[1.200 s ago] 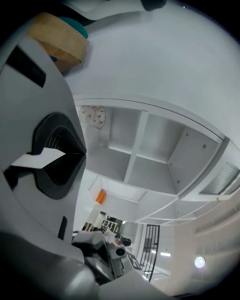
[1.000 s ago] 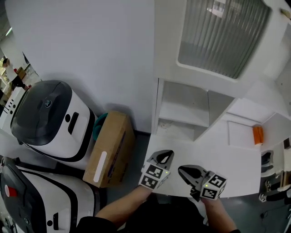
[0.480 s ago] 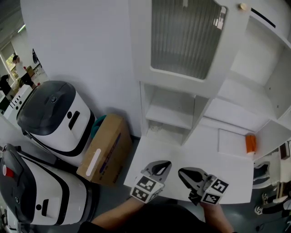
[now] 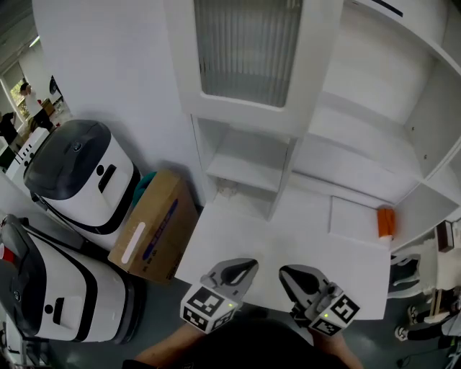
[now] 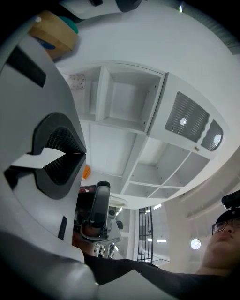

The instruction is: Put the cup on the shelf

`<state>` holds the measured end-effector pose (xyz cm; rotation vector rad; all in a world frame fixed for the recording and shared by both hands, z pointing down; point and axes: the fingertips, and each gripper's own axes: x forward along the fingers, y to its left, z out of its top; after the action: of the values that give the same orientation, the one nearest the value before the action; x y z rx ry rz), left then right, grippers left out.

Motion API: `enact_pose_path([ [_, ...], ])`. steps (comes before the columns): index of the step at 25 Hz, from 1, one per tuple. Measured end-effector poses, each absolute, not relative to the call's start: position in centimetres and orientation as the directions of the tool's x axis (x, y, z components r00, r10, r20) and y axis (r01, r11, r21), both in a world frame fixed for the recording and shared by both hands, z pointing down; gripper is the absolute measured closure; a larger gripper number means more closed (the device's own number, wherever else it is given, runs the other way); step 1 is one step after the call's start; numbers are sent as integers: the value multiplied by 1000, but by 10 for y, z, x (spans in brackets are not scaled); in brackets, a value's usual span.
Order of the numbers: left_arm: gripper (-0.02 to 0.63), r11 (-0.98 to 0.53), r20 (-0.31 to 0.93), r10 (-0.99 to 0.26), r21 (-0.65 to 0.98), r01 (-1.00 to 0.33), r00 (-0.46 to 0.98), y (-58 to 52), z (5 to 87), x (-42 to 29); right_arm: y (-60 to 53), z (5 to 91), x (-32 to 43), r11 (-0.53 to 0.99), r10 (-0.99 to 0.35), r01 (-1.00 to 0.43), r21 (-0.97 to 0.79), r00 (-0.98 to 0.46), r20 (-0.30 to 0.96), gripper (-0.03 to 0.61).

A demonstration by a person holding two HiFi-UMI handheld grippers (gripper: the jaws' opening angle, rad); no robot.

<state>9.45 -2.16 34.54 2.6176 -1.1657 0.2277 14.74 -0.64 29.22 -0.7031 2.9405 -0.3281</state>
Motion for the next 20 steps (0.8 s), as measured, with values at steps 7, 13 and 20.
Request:
enact_pose_path([
  [7, 601, -691, 216, -683, 115, -713, 697, -22, 317, 95, -6, 280, 153, 845, -513, -485, -227, -855, -82, 561],
  [13, 601, -704, 205, -677, 98, -703, 707, -29, 308, 82, -17, 279, 135, 845, -514, -487, -220, -854, -80, 563],
  [20, 601, -686, 200, -693, 115, -719, 693, -37, 309, 62, -25, 279, 120, 849, -505, -481, -218, -860, -71, 563],
])
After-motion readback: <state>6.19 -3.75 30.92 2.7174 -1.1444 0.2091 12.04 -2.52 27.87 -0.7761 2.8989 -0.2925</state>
